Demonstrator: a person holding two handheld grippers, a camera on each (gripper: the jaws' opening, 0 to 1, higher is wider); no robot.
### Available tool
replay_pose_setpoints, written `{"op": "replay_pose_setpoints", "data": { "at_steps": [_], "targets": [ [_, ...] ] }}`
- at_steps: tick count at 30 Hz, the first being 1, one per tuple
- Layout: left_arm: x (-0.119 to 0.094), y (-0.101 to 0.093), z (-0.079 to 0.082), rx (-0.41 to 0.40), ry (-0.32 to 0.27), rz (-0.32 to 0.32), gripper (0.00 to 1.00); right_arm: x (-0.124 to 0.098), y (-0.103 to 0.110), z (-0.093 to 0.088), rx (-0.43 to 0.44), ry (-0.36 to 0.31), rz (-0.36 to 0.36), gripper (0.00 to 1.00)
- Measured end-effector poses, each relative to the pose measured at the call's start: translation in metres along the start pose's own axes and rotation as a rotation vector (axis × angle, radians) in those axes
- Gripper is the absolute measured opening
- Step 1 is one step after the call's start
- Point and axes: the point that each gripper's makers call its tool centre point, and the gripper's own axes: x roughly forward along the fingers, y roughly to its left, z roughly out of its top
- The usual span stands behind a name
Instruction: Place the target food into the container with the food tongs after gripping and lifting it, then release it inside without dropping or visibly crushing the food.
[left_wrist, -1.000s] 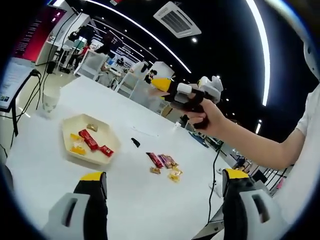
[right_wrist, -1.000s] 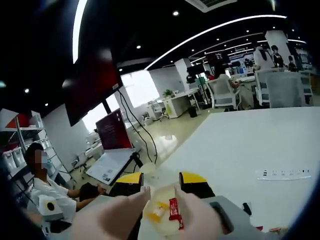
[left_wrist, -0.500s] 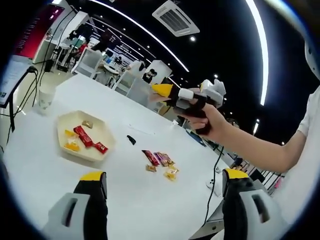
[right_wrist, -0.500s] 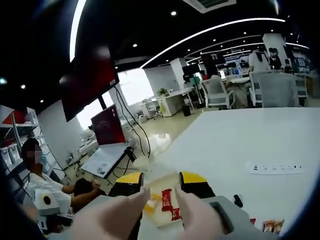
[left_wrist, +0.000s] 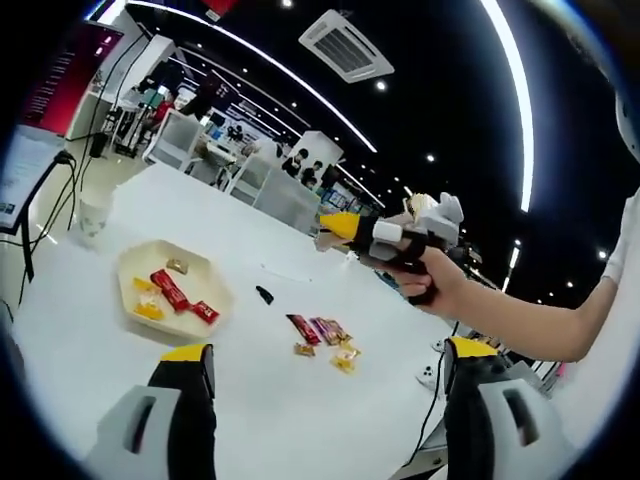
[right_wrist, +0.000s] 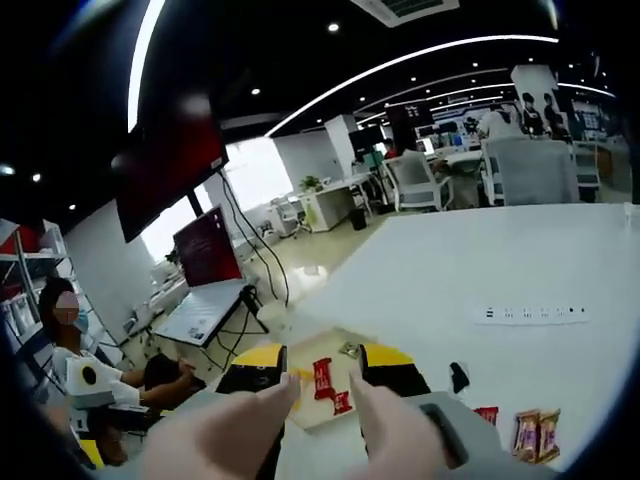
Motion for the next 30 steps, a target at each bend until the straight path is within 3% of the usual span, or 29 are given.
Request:
{"op": "replay_pose_setpoints", "data": {
  "at_steps": [1,7,19,30],
  "targets": [
    [-0.003,0.002,0.006,0.052,-0.027,0.007,0.94,-0.004,0.0,-0.003,0.005,0.0,-0.002,0.28],
    [-0.01,0.006,0.0,0.072,0.019,-0.005,0.99,-0.02,-0.007,-0.02,0.025,0.006,-0.034,0.28],
    [0.004,0.007,0.001,0.049,0.035,0.004,0.99,-0.03,-0.03,-0.024,0.101,-0.03,-0.085,0.28],
    [0.015,0.002,0.005,0.032,0.081,-0.006,0.98,-0.042,-0.063,-0.058,0.2,-0.055,-0.165,0.28]
  ]
}}
